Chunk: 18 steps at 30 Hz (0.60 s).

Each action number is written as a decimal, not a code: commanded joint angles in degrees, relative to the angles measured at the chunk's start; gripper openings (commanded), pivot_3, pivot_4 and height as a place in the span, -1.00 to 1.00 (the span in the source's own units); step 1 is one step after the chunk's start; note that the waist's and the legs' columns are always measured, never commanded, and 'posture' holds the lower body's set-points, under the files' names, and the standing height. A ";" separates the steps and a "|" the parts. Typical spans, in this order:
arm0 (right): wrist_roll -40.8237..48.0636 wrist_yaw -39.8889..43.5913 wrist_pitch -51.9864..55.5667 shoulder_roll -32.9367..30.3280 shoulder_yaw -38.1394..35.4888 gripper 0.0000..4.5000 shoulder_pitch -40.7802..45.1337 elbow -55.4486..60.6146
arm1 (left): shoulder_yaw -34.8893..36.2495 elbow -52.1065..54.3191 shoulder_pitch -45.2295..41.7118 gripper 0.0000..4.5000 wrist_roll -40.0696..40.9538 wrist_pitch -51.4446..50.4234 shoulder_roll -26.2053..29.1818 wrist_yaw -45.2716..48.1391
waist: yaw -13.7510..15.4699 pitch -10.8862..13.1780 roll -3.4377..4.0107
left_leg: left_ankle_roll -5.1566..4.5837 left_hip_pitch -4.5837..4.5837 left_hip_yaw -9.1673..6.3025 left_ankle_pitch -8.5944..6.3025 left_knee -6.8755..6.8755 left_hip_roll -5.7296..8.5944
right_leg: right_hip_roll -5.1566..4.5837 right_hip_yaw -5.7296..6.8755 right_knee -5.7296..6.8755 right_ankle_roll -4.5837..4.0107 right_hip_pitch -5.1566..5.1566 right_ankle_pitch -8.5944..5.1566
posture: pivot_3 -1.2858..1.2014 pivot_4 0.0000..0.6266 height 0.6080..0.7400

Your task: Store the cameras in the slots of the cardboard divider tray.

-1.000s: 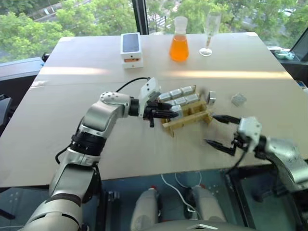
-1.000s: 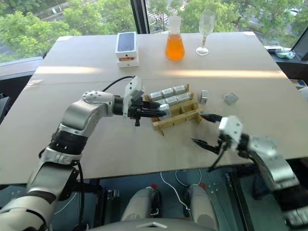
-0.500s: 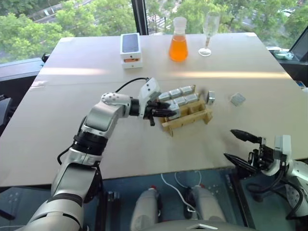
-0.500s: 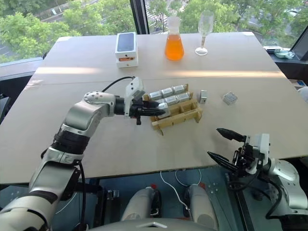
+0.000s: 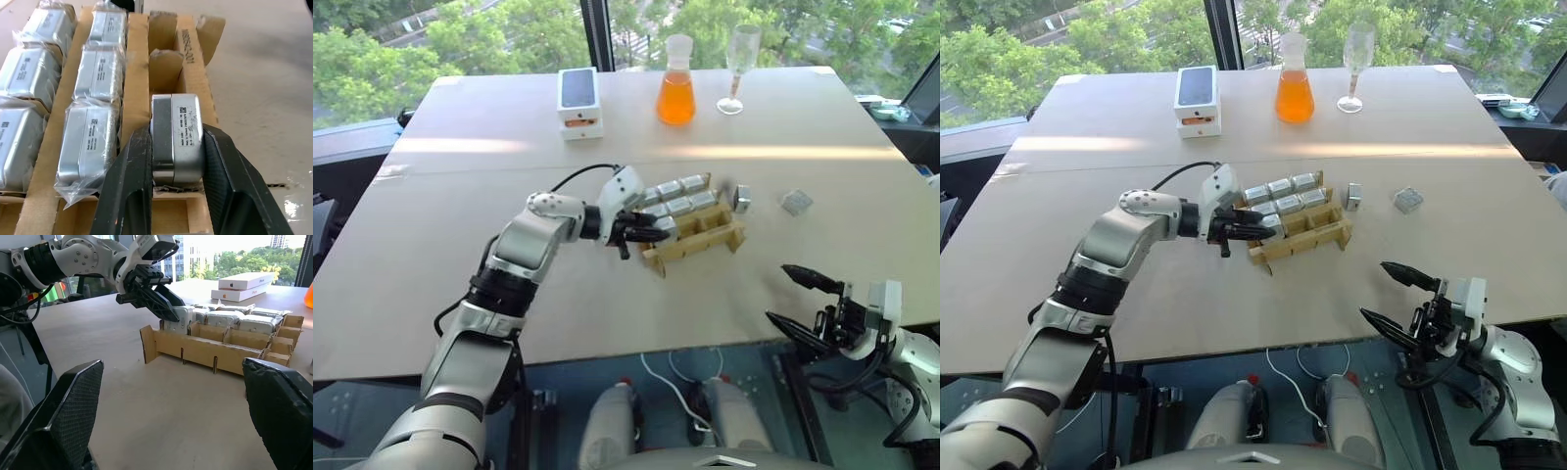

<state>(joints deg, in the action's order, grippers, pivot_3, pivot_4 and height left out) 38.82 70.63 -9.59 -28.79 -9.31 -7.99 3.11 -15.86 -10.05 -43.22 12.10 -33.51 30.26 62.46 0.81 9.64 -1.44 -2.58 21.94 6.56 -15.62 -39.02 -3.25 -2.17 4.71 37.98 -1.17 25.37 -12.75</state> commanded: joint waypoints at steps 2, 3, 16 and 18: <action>0.00 -0.31 -0.99 0.62 -1.69 1.00 0.15 1.27 | -0.16 -0.55 -1.49 -0.65 -1.23 2.06 -0.21 0.47 | 0.00 0.00 0.00 | 0.00 0.00 0.00 0.00 0.00 0.00 | 0.00 0.00 0.00 0.00 0.00 0.00 | 0.03 -0.52 1.00; -0.02 -0.33 -0.95 0.69 -1.72 1.00 0.14 1.32 | -0.11 -0.58 -1.54 -0.65 -1.24 2.13 -0.28 0.64 | 0.00 0.00 0.00 | 0.00 0.00 0.00 0.00 0.00 0.00 | 0.00 0.00 0.00 0.00 0.00 0.00 | 0.03 -0.52 1.00; -5.80 -12.26 5.03 0.38 -1.59 1.00 5.80 -0.45 | 8.47 9.30 0.24 0.73 7.17 -6.19 -1.16 -1.50 | -0.20 0.00 0.00 | 0.01 -0.01 0.00 0.00 -0.09 -0.03 | -0.07 -0.02 0.08 0.00 0.00 0.00 | 0.03 -0.52 1.00; -9.81 -18.69 6.18 1.25 -1.09 1.00 8.63 -0.51 | 10.92 13.86 2.32 0.73 9.75 -8.72 -0.35 -2.50 | -0.23 -0.01 0.01 | 0.22 0.00 0.00 0.13 -0.09 -0.03 | -0.10 -0.02 0.09 0.00 0.00 0.00 | 0.03 -0.52 1.00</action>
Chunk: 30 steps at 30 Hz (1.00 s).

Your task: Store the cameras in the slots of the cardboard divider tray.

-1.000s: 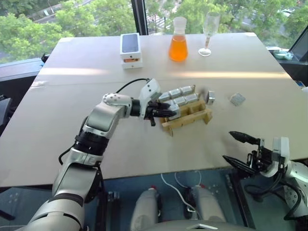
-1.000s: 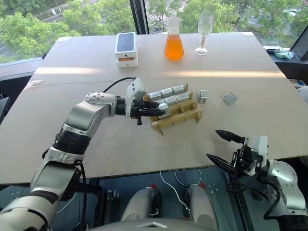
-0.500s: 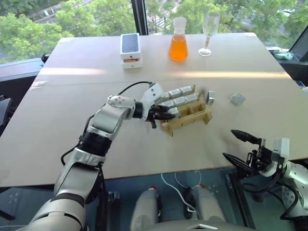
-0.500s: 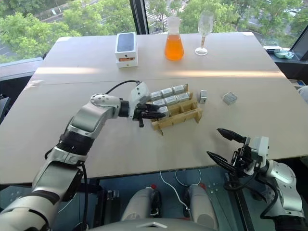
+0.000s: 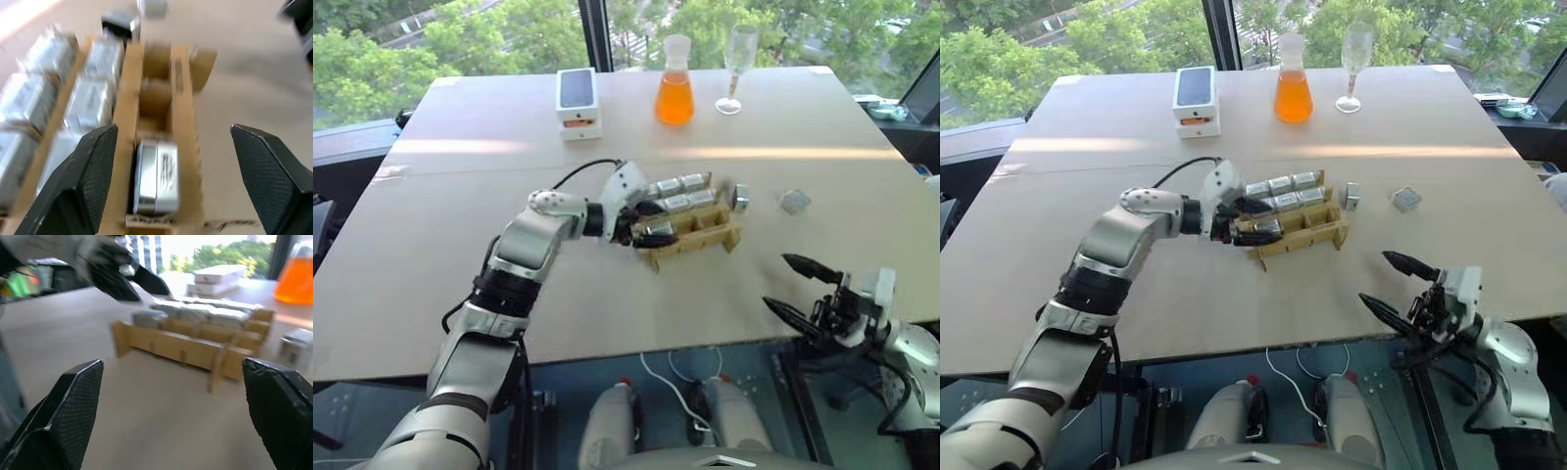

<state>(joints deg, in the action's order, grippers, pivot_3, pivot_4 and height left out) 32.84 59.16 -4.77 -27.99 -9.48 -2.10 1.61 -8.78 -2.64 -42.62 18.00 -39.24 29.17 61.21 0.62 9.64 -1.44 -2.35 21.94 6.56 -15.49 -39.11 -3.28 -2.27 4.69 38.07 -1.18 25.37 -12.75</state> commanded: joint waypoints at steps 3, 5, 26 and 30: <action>-6.72 -15.89 5.64 2.71 -0.03 1.00 6.87 1.62 | 6.27 11.50 4.98 0.73 5.37 -5.13 2.05 -3.67 | -0.25 -0.01 0.02 | 0.02 -0.02 0.01 0.01 0.01 -0.02 | -0.12 -0.02 0.01 -0.01 0.00 0.01 | 0.03 -0.52 1.00; -8.68 -22.16 9.95 4.43 0.74 1.00 9.82 2.62 | 8.35 14.89 7.30 0.73 7.35 -6.61 3.00 -4.62 | -0.33 -0.01 0.02 | 0.04 -0.01 0.00 0.02 0.01 -0.03 | -0.14 0.00 0.03 -0.03 0.00 0.02 | 0.03 -0.52 1.00; -20.76 -24.74 11.47 -3.35 1.31 1.00 39.38 -36.38 | 25.59 34.13 29.74 0.73 24.37 -9.64 18.58 -4.77 | -1.44 0.06 0.05 | 0.02 0.03 0.06 0.01 0.09 0.11 | -0.26 -0.02 -0.08 -0.07 0.03 0.04 | 0.03 -0.52 1.00; -22.56 -15.20 8.61 -5.79 3.41 1.00 45.72 -49.89 | 25.87 35.17 29.59 0.73 25.81 -9.69 19.33 -6.38 | -1.63 0.06 0.03 | 0.01 -0.04 0.07 0.01 0.14 0.03 | -0.14 -0.07 -0.08 -0.10 0.02 0.05 | 0.03 -0.52 1.00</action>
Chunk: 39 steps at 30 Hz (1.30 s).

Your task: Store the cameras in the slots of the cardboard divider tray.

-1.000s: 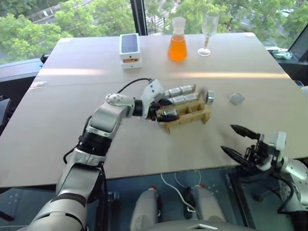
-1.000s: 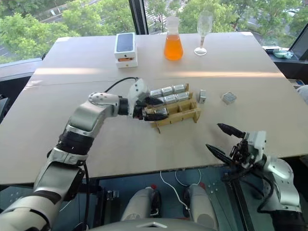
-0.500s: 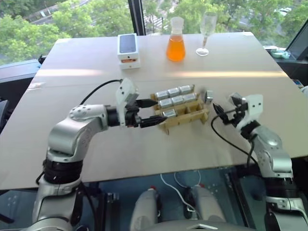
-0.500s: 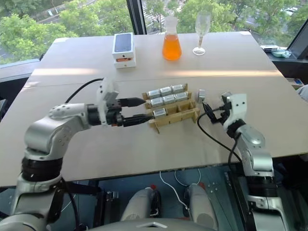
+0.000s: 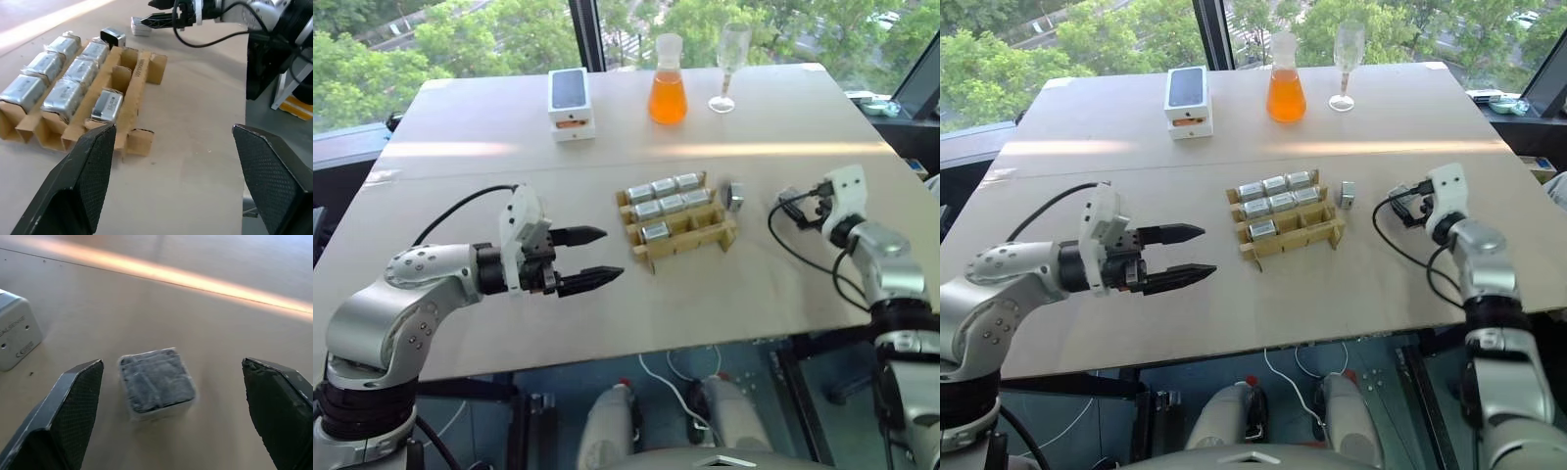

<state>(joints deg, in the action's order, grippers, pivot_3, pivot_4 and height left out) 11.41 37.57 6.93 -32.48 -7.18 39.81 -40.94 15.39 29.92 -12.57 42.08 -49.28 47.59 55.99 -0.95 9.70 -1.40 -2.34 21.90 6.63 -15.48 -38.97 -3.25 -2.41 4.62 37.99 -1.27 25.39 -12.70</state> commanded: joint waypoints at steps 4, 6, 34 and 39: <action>-3.94 9.77 -5.75 -1.23 2.44 1.00 9.99 -19.33 | 2.12 3.72 -0.96 0.73 3.24 0.12 1.26 -3.30 | -0.01 0.01 -0.01 | 0.02 -0.01 0.04 0.01 0.11 -0.01 | 0.02 -0.05 -0.02 -0.13 0.03 0.08 | 0.03 -0.52 1.00; -4.75 11.78 -5.94 -0.89 3.01 1.00 11.69 -22.59 | 2.19 4.22 -0.74 0.73 3.85 0.11 1.47 -4.04 | 0.03 0.01 -0.01 | 0.02 0.01 0.04 0.01 0.11 -0.01 | -0.01 -0.05 -0.04 -0.14 0.03 0.08 | 0.03 -0.52 1.00; -9.52 13.65 -27.19 -0.88 3.38 -0.21 10.20 -19.02 | -4.03 -4.93 -8.33 0.76 0.07 9.05 0.46 -4.72 | 0.29 0.05 0.03 | 0.04 0.01 0.12 0.02 0.12 0.03 | -0.12 -0.06 -0.06 -0.13 0.02 0.08 | 0.03 -0.52 1.00; -10.65 13.69 -38.68 -1.06 6.04 -0.21 3.80 -0.03 | -7.88 -12.98 -17.25 0.76 1.59 4.45 -0.91 -3.13 | -0.01 0.09 0.05 | 0.05 0.03 0.15 0.02 0.14 0.01 | -0.13 -0.07 -0.05 -0.07 0.07 0.05 | 0.03 -0.52 1.00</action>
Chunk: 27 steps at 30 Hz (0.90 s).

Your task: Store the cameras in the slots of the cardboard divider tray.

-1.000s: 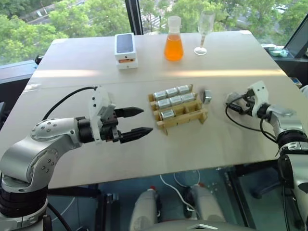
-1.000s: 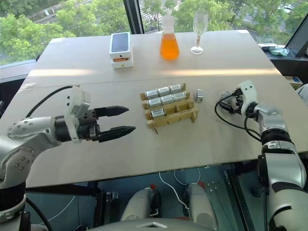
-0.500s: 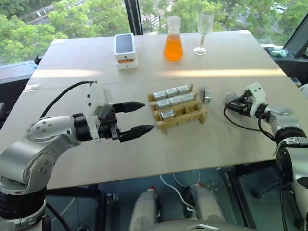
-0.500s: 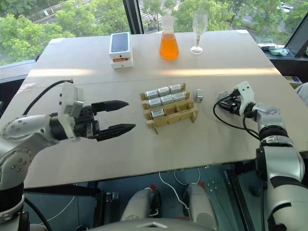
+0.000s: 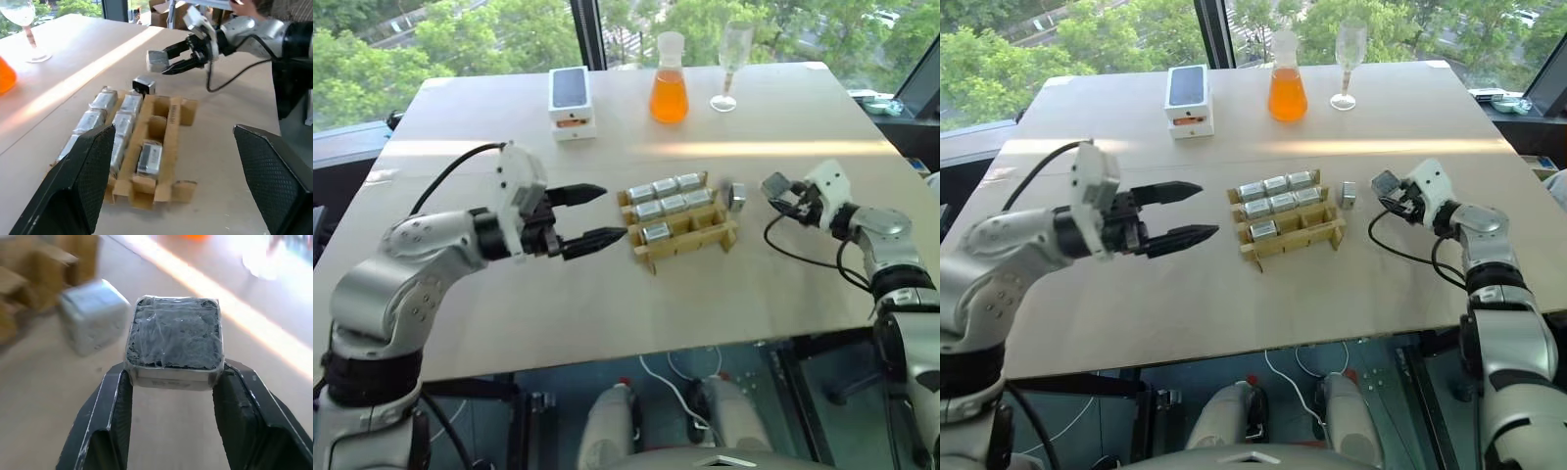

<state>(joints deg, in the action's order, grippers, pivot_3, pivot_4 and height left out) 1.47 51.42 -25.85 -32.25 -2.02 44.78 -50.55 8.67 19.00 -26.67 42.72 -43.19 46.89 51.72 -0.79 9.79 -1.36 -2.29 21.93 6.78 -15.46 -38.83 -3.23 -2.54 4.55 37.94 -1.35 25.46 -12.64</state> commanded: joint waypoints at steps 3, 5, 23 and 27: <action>-6.18 -1.19 -11.11 -3.30 4.97 -0.21 -4.03 22.77 | -5.59 -7.05 -10.00 0.76 -1.03 -2.72 -1.34 2.83 | 0.00 0.02 0.01 | 0.01 0.01 0.03 0.00 0.02 -0.01 | 0.00 0.01 0.02 0.05 0.04 -0.03 | 0.03 -0.52 1.00; -6.76 -1.85 -9.37 -2.94 6.18 -0.21 -4.84 30.11 | -8.17 -10.01 -13.96 0.76 -2.38 -2.50 -2.70 4.15 | 0.08 0.03 0.00 | 0.01 0.01 0.05 0.01 0.02 0.00 | 0.00 -0.01 0.04 0.12 0.06 -0.07 | 0.03 -0.52 1.00; -28.25 -11.66 -19.11 -3.46 18.29 -0.21 -4.22 41.33 | -25.88 -33.66 -29.85 0.76 -20.07 7.35 -16.00 19.01 | 0.11 0.05 -0.04 | 0.02 0.12 0.15 0.01 -0.09 0.03 | 0.31 -0.08 0.05 0.11 0.21 -0.07 | 0.03 -0.52 1.00; -28.33 -12.17 -19.76 -3.84 19.12 -0.21 -4.04 41.07 | -26.24 -33.16 -29.60 0.53 -20.87 7.33 -16.02 21.09 | 0.11 0.05 -0.04 | 0.01 0.12 0.15 0.01 -0.10 0.02 | 0.30 -0.10 0.05 0.12 0.21 -0.07 | 0.03 -0.52 1.00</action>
<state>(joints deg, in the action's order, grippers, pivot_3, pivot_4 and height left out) -27.27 40.76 -44.32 -35.33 17.30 39.18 -10.14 -18.05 -15.49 -54.95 22.24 -36.58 30.62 70.41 -0.68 9.84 -1.40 -2.28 22.06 6.92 -15.45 -38.94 -3.21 -2.24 4.45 37.99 -1.23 25.66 -12.72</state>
